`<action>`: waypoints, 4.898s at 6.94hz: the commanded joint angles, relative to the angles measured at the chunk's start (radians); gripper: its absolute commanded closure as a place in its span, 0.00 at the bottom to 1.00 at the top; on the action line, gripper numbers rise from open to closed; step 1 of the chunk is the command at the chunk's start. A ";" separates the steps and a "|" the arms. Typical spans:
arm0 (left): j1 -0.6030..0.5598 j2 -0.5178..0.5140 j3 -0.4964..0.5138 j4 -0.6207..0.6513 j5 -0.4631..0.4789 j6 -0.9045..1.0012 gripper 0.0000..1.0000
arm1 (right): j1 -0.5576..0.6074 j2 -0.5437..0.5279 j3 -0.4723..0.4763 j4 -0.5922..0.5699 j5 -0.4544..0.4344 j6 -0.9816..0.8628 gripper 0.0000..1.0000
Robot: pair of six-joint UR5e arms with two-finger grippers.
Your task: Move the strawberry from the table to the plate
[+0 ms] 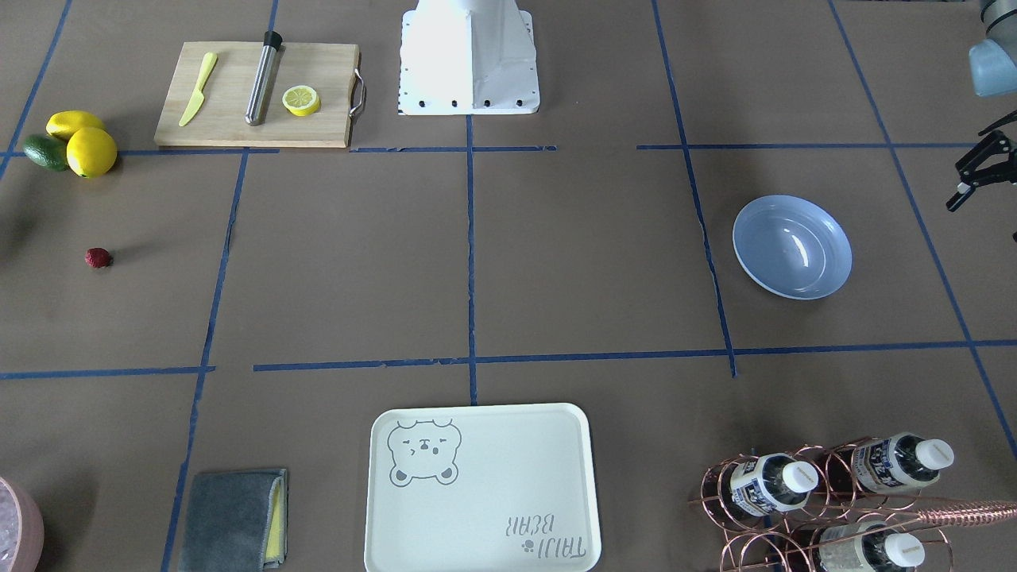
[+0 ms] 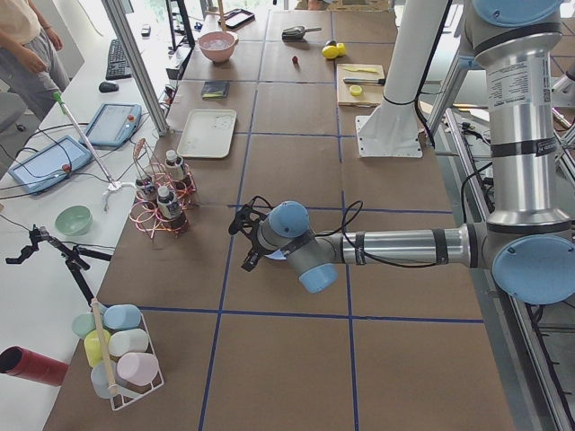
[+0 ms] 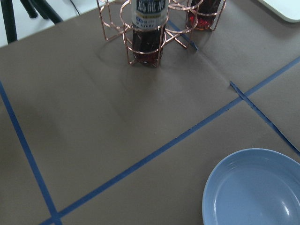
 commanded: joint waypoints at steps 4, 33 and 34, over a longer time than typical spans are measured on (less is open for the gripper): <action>0.325 0.004 0.098 -0.176 0.227 -0.488 0.37 | 0.000 -0.001 0.000 0.000 0.001 0.002 0.00; -0.246 -0.346 -0.082 1.074 0.013 0.654 0.00 | -0.227 -0.019 0.146 0.080 -0.013 0.198 0.00; -0.283 -0.329 -0.034 1.147 0.013 0.659 0.00 | -0.265 -0.018 0.187 0.059 -0.019 0.254 0.00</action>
